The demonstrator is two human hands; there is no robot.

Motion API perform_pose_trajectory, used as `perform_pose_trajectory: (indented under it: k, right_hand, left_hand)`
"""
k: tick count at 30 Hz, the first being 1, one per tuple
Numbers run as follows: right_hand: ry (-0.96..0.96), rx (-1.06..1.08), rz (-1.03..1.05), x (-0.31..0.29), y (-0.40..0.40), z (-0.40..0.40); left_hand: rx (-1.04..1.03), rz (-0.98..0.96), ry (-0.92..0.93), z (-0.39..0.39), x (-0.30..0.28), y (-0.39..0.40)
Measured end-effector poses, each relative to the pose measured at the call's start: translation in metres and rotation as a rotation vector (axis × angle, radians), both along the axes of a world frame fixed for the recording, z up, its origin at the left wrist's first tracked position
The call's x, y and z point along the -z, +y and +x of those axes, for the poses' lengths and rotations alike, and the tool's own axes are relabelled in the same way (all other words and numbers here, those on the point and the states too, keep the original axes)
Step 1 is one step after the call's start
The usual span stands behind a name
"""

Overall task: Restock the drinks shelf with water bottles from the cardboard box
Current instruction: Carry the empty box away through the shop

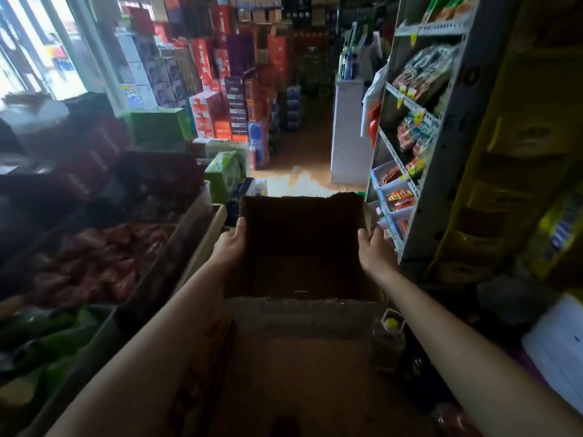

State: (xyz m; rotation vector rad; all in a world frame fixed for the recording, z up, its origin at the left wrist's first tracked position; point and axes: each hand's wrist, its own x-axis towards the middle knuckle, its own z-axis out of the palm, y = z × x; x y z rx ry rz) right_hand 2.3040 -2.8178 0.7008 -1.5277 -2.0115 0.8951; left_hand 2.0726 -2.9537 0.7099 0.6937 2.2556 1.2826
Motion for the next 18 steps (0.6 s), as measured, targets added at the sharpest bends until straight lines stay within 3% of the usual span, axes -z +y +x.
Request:
perform_pose_trajectory:
  k: [3, 18]
  right_hand:
    - [-0.021, 0.004, -0.034, -0.004, 0.071, -0.054]
    - [-0.047, 0.029, 0.013, -0.02, 0.424, -0.292]
  left_hand:
    - [0.033, 0.009, 0.058, -0.052, -0.008, 0.077]
    - [-0.008, -0.048, -0.006, -0.301, 0.001, 0.445]
